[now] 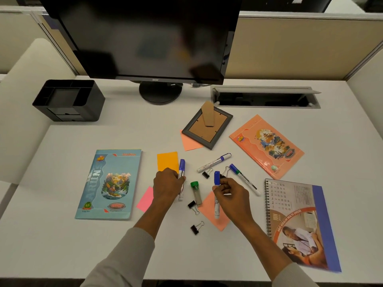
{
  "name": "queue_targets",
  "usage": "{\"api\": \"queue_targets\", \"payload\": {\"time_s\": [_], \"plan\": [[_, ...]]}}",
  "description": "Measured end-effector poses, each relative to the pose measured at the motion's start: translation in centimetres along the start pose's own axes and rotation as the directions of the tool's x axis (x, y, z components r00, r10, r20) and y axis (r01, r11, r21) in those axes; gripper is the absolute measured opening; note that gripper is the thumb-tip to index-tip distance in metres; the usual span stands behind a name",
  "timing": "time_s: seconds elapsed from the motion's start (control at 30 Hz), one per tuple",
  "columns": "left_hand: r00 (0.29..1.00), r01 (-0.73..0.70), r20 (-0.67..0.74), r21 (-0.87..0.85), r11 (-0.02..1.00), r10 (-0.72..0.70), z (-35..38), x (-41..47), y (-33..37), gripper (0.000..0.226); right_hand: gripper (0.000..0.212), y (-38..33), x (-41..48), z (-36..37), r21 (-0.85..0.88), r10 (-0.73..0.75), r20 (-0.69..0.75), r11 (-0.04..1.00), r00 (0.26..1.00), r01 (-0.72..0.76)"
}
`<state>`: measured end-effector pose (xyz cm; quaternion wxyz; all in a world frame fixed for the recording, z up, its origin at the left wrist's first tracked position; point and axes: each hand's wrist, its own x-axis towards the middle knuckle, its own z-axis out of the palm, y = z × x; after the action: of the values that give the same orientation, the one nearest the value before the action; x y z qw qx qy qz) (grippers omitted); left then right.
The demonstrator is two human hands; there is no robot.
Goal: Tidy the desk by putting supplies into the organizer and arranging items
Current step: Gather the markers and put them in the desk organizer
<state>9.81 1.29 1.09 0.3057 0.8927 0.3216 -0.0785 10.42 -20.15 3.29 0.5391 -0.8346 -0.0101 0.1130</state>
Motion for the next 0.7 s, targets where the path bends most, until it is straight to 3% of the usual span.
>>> {"api": "queue_targets", "payload": {"time_s": [0.4, 0.7], "plan": [[0.999, 0.05, -0.019, -0.009, 0.999, -0.05, 1.7, 0.2, 0.2, 0.033, 0.013, 0.6, 0.0, -0.7, -0.019, 0.048, -0.006, 0.999, 0.999, -0.049], [0.998, -0.026, -0.062, -0.258, 0.966, 0.011, -0.5, -1.6, 0.7, 0.035, 0.01, 0.3, 1.7, -2.0, 0.001, 0.082, 0.032, 0.997, 0.996, -0.082]]}}
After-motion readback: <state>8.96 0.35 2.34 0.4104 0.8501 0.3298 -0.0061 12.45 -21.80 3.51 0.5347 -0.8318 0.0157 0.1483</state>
